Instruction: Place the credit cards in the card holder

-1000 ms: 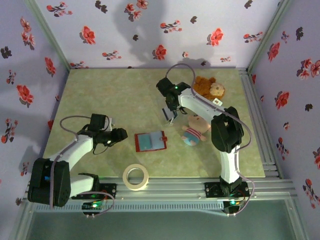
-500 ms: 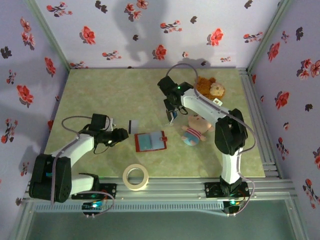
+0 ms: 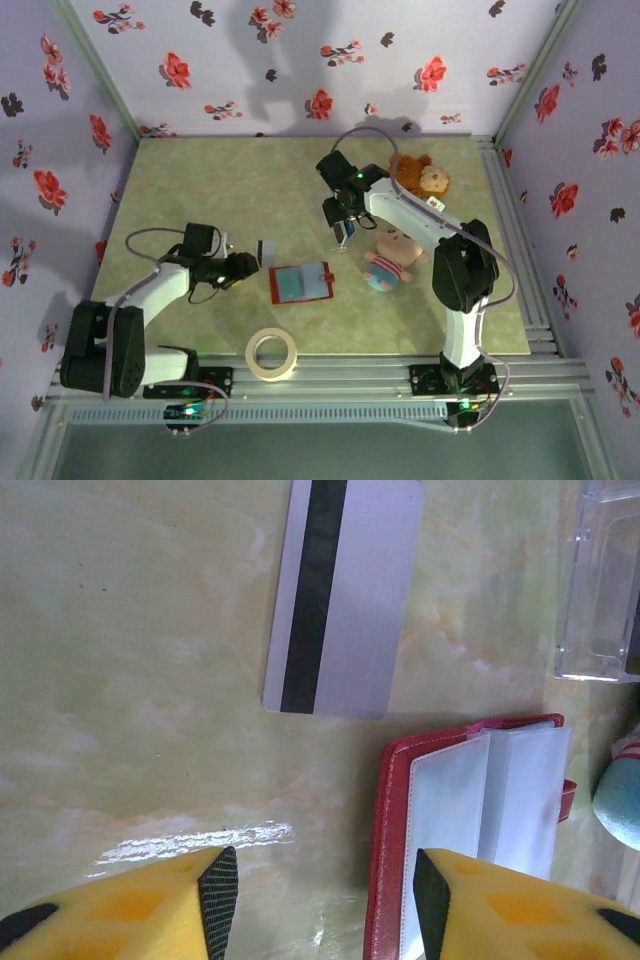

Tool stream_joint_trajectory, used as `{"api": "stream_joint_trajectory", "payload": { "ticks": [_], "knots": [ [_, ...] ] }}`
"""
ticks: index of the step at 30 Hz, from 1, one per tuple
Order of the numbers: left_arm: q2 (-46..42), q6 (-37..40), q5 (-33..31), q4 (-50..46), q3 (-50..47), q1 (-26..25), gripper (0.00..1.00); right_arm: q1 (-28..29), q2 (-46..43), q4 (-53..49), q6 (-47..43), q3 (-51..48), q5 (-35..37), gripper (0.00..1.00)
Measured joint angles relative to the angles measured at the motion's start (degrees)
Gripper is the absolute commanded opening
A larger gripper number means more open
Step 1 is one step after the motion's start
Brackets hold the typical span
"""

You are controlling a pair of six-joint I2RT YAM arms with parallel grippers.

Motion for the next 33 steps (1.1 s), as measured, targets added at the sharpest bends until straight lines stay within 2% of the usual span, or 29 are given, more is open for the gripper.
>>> {"api": "stream_joint_trajectory", "payload": {
  "ticks": [5,15,18,20,26,33],
  "knots": [
    [0.22,0.0,0.02,-0.39,1.44,0.02,0.53,0.11,0.66,0.0,0.02,0.0,2.21,0.67],
    [0.22,0.0,0.02,-0.42,2.01,-0.09,0.53,0.52,5.92,-0.44,-0.46,0.13,11.69,0.67],
    [0.22,0.0,0.0,-0.59,2.01,-0.09,0.53,0.76,5.99,-0.42,-0.57,0.13,13.33,0.64],
    [0.22,0.0,0.0,-0.52,2.01,-0.09,0.53,0.81,5.99,-0.42,-0.59,0.13,14.25,0.6],
    [0.2,0.0,0.0,-0.66,1.88,-0.09,0.53,1.18,5.99,-0.68,-0.9,0.13,16.92,0.36],
    [0.09,0.02,0.0,-0.9,1.25,-0.09,0.53,1.18,5.99,-0.94,-0.87,0.13,17.09,0.14]
  ]
}}
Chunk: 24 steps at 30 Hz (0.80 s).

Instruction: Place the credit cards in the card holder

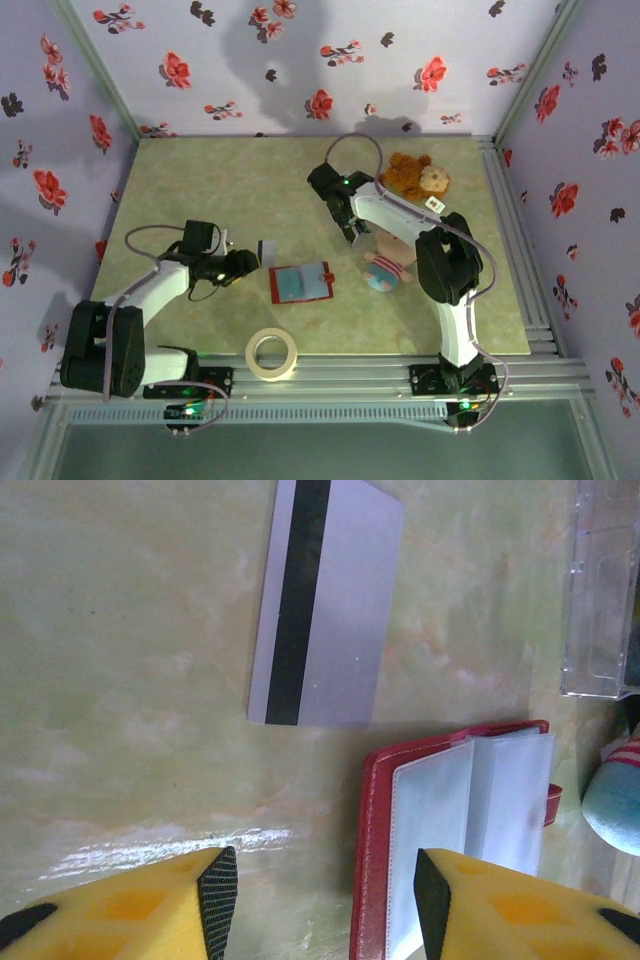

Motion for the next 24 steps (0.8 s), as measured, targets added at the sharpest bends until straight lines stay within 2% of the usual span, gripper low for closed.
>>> {"api": "stream_joint_trajectory", "payload": {
  "ticks": [9,16,22,24],
  "knots": [
    [-0.09,0.02,-0.02,-0.42,-0.17,0.0,0.53,0.11,-0.94,0.07,0.07,0.0,-1.97,0.01],
    [-0.59,0.02,-0.02,-0.48,-0.22,0.0,0.53,0.22,-1.51,-0.22,-0.13,0.02,-2.71,0.0],
    [-0.63,0.02,-0.02,-0.46,-0.22,0.0,0.53,0.11,-1.57,-1.05,-1.16,0.02,-2.67,0.28],
    [-0.63,0.02,-0.02,-0.44,-0.22,0.0,0.53,-0.15,-1.57,-1.38,-1.33,0.02,-2.6,0.3]
  ]
}}
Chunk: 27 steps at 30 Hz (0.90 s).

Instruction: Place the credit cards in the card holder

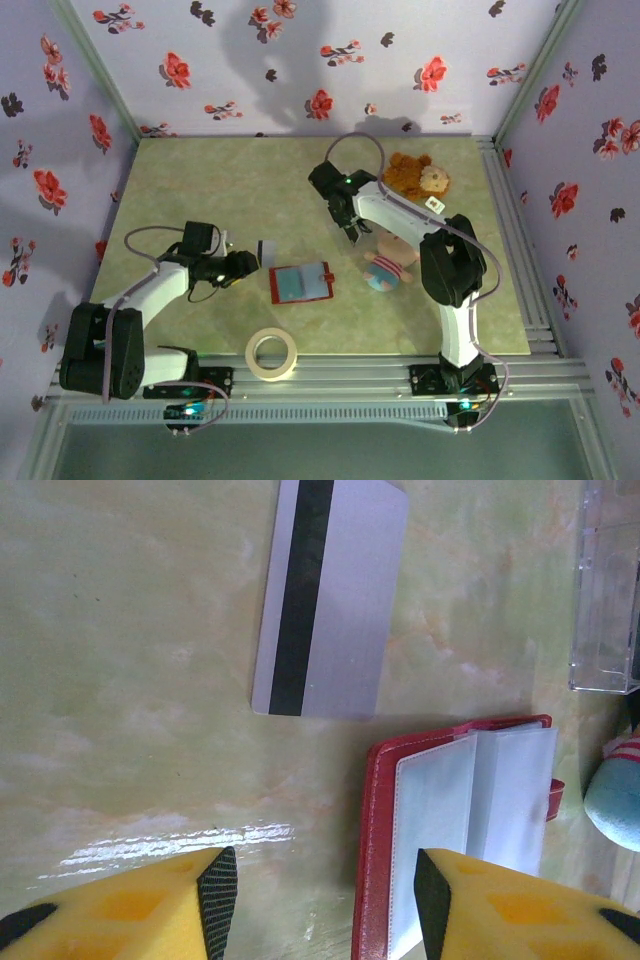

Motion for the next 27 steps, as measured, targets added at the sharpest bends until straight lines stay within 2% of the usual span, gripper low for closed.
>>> {"api": "stream_joint_trajectory", "payload": {
  "ticks": [4,11,19,27],
  "knots": [
    [0.0,0.04,0.0,-0.04,0.0,0.0,0.54,-0.83,0.0,-0.09,-0.35,-0.04,0.15,0.39],
    [0.13,0.02,0.0,0.0,0.0,0.0,0.53,-1.42,0.0,-0.09,-0.26,-1.2,-0.35,0.44],
    [0.46,0.04,0.02,-0.02,0.02,0.0,0.53,-1.53,0.37,-0.11,-0.33,-1.18,1.09,0.32],
    [0.66,0.02,0.0,0.04,0.02,0.0,0.53,-1.42,0.39,-0.68,-0.98,-1.18,7.1,0.2]
  ]
}}
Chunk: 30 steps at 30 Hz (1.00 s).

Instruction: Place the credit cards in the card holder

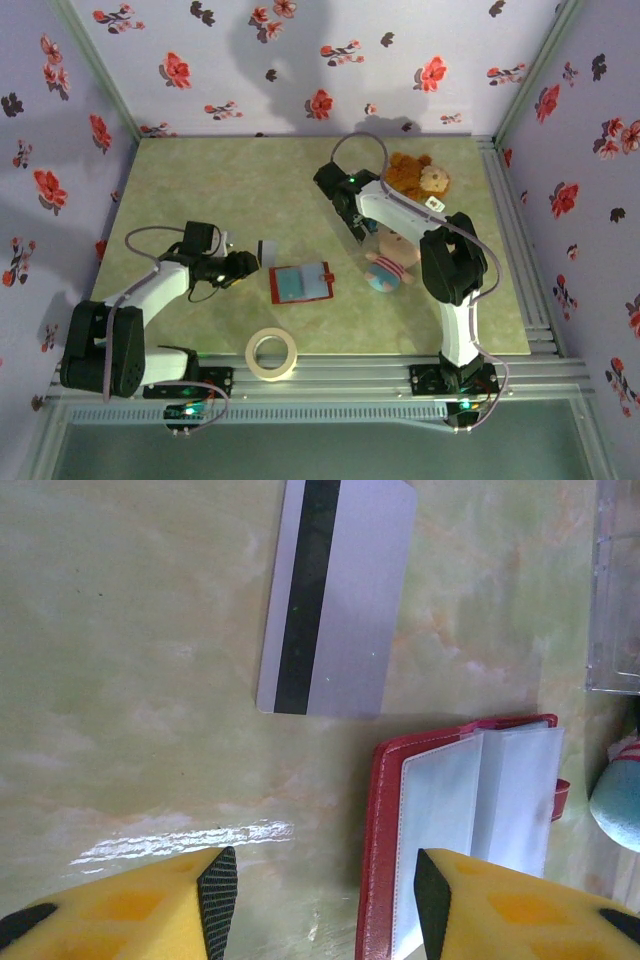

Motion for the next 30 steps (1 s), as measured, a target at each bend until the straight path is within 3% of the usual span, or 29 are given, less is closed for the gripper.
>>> {"api": "stream_joint_trajectory", "payload": {
  "ticks": [13,30],
  "knots": [
    [0.74,0.13,0.0,-0.04,0.37,0.0,0.53,0.0,0.0,-0.07,-0.35,0.0,3.41,0.18],
    [0.74,0.15,0.02,-0.09,0.37,-0.07,0.53,0.0,-0.02,-0.11,-0.39,0.0,4.17,0.02]
  ]
}}
